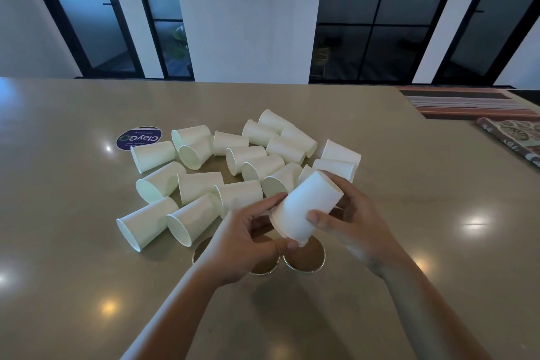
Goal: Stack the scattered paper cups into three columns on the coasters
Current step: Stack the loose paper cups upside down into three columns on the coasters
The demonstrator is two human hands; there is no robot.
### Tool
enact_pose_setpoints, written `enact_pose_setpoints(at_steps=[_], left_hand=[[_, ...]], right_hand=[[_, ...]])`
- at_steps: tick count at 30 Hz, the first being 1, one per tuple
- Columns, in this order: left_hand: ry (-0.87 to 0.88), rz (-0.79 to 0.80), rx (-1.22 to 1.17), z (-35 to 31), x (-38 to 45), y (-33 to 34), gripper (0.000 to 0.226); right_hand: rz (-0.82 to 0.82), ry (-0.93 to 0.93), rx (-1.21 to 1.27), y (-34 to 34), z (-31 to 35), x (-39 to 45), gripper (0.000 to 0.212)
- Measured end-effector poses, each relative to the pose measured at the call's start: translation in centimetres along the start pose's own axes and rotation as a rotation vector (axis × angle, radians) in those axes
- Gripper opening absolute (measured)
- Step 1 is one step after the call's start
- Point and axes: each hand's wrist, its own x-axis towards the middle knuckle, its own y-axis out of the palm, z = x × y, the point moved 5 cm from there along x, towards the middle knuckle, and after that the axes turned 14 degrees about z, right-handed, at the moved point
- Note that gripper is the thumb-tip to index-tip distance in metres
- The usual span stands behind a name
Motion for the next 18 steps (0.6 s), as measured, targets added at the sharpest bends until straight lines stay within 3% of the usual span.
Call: enact_pose_setpoints(at_steps=[6, 12, 18], left_hand=[[-0.094, -0.115, 0.462, 1.2, 0.7, 0.4, 0.075], [-0.16, 0.016, 0.791, 1.9, 1.5, 2.1, 0.091], [-0.267, 0.082, 0.822, 4.1, 1.9, 2.6, 0.111]], right_hand=[[-0.083, 0.025, -0.314, 0.6, -1.2, -0.7, 0.061], [-0.079, 0.097, -0.525, 0.7, -3.3, -1.3, 0.065], [-0.087, 0.108, -0.558, 0.8, -4.2, -1.5, 0.064]])
